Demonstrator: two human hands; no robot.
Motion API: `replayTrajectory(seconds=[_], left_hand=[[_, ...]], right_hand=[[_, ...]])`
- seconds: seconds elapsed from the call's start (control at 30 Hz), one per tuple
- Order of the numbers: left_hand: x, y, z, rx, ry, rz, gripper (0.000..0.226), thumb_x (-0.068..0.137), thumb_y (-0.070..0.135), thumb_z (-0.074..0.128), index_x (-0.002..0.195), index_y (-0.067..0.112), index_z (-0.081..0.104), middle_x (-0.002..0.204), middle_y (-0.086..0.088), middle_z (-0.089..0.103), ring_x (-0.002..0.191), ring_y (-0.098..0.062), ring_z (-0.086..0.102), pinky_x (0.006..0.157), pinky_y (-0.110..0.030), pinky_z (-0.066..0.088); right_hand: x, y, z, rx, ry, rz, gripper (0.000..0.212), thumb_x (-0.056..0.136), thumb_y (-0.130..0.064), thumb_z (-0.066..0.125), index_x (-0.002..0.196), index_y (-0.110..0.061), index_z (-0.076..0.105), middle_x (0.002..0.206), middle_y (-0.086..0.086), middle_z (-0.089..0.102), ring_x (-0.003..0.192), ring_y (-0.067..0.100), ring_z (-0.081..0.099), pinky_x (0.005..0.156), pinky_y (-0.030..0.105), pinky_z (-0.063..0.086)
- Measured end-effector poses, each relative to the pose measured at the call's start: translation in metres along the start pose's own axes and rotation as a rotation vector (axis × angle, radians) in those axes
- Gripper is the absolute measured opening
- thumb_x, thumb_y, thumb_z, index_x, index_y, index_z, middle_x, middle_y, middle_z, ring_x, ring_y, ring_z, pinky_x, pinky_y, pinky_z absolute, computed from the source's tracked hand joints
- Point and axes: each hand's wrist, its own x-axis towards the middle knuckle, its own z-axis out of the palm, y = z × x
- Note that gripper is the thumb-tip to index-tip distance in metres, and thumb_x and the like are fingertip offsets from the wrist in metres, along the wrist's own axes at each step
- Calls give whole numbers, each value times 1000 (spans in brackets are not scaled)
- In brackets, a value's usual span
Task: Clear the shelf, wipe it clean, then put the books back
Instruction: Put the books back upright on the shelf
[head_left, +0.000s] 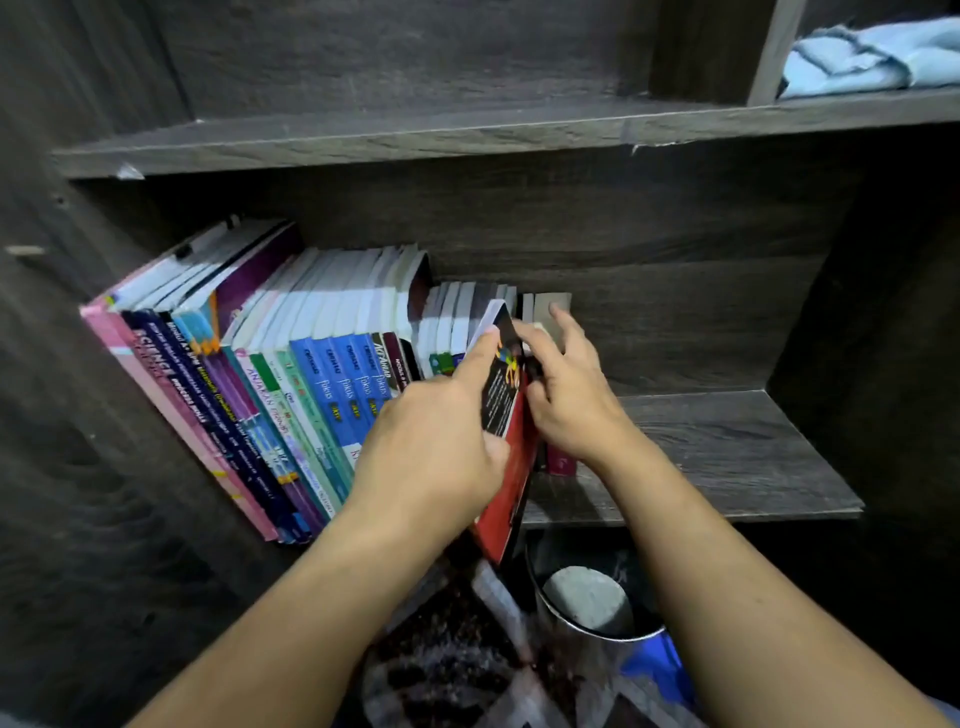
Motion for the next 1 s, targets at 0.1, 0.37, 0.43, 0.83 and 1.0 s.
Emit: replayTrajectory(seconds=[0.1, 0.37, 0.43, 0.83, 1.0], left_hand=[[-15, -4, -9, 60, -34, 8, 85, 82, 20, 51, 153, 39, 9, 68, 3, 52, 69, -17, 53, 74, -35, 51], [-30, -11, -8, 116, -172, -63, 84, 81, 21, 50, 153, 40, 10, 67, 3, 57, 69, -18, 57, 72, -34, 52], [-29, -8, -9, 92, -169, -49, 84, 80, 20, 49, 153, 41, 12, 66, 3, 56, 69, -18, 58, 72, -34, 53], [11, 4, 25, 61, 50, 12, 77, 93, 16, 47, 155, 30, 3, 92, -2, 53, 86, -21, 56, 80, -37, 50], [34, -1, 61, 52, 51, 42, 63, 100, 20, 49, 154, 20, 15, 128, -6, 50, 105, -23, 59, 88, -35, 49]], right_hand=[[-5, -4, 2, -34, -53, -30, 62, 88, -11, 47, 144, -36, 37, 161, 9, 10, 148, 30, 5, 119, 49, 17], [-9, 6, -1, 103, 121, 80, 37, 89, -39, 61, 123, -29, 51, 144, 8, 30, 134, 27, 35, 109, 39, 32], [-6, 9, 0, 99, 199, 101, 41, 81, -32, 72, 116, -25, 51, 137, 7, 35, 125, 28, 42, 105, 39, 38], [-3, 47, -26, 115, 271, 204, 50, 70, -9, 71, 105, -30, 41, 133, 6, 34, 122, 28, 39, 99, 28, 30], [-6, 50, -30, 120, 219, 176, 49, 76, -14, 71, 106, -35, 38, 133, -1, 30, 124, 24, 38, 104, 38, 36]])
